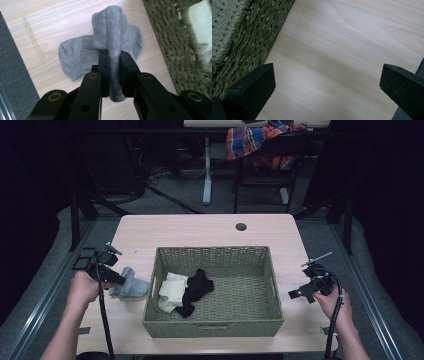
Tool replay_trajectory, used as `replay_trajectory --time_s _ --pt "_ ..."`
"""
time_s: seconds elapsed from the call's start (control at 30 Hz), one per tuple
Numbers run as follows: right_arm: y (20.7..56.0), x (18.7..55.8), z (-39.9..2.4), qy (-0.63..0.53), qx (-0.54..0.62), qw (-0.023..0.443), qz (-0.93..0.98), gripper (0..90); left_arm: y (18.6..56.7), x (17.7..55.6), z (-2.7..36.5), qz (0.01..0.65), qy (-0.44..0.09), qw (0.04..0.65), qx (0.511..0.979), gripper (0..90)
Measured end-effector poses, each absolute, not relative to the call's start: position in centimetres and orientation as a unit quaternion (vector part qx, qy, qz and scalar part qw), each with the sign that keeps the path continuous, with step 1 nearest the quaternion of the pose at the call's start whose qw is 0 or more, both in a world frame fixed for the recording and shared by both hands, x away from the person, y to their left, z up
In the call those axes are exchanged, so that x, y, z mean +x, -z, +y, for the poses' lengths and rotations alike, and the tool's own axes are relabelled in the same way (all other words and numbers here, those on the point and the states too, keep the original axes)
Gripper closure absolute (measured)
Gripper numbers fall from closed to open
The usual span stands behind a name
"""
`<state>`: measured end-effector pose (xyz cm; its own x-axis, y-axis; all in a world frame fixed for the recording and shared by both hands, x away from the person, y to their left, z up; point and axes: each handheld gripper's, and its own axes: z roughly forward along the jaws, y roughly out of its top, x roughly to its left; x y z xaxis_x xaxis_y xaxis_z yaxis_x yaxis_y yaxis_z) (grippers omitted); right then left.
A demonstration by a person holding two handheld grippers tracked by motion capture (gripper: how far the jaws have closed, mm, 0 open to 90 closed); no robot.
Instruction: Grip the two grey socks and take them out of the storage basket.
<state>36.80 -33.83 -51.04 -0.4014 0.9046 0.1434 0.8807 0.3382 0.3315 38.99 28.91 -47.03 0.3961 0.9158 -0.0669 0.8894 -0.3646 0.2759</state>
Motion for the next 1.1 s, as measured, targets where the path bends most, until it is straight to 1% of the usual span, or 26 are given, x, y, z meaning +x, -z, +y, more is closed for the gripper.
replay_trajectory --time_s 0.13,0.67,0.83,0.9,0.93,1.07,1.1 --pt "51.0 36.8 -33.8 -0.181 0.546 0.032 0.817 0.0 47.9 39.0 29.0 0.553 -0.051 0.135 0.821 81.0" --pt "51.0 36.8 -33.9 -0.181 0.545 0.03 0.818 0.0 51.0 40.0 28.5 0.565 -0.029 0.114 0.817 80.0" --pt "51.0 36.8 -33.9 -0.181 0.545 0.031 0.818 0.0 51.8 40.2 28.2 0.563 -0.018 0.108 0.819 76.2" --pt "51.0 36.8 -33.9 -0.182 0.546 0.032 0.817 0.0 51.8 40.2 28.2 0.564 -0.016 0.11 0.818 71.3" --pt "51.0 36.8 -33.9 -0.181 0.545 0.03 0.818 0.0 51.6 40.1 28.3 0.565 -0.014 0.112 0.817 67.4" --pt "51.0 36.8 -34.0 -0.182 0.545 0.03 0.818 0.0 50.6 39.8 28.6 0.571 -0.032 0.116 0.812 37.6" --pt "51.0 36.8 -34.0 -0.182 0.545 0.029 0.818 0.0 50.2 39.6 28.7 0.57 -0.035 0.118 0.812 32.0"
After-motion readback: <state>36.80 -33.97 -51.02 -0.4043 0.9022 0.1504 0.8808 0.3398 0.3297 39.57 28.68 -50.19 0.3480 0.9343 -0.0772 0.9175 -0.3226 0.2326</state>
